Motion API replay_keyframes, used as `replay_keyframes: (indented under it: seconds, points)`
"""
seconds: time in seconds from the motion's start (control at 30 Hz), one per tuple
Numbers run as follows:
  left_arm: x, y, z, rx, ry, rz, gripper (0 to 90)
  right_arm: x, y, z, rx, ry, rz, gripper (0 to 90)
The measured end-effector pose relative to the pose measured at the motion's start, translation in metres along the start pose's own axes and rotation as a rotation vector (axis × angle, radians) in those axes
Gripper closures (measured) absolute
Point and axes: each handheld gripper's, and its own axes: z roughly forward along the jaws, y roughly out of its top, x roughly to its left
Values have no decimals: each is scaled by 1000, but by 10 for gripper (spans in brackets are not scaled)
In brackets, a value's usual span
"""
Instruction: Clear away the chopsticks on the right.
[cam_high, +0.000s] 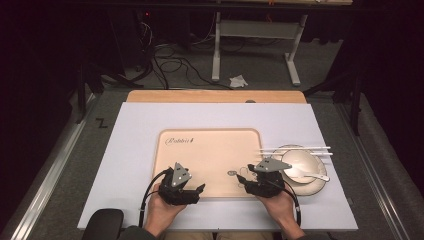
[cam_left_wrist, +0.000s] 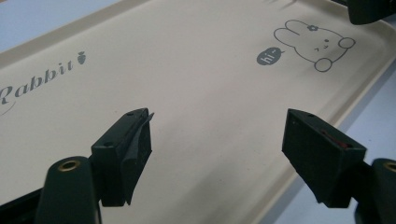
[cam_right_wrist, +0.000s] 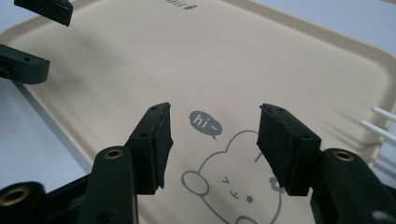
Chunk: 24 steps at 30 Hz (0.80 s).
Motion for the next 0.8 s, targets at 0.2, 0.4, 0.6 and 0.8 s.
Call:
replay_keyframes:
  seconds: [0.2, 0.4, 0.6, 0.8]
  points:
    - [1, 0, 1, 5, -7, -2, 241, -1, 0, -1, -7, 8, 6, 466]
    - [2, -2, 1, 0, -8, -12, 241, -3, 0, -3, -9, 22, 28, 473]
    - [2, -2, 2, -12, -4, -25, 248, -3, 0, -5, -6, 24, 24, 488]
    - [2, 0, 4, -4, -11, -20, 247, -1, 1, -12, -13, 39, 24, 506]
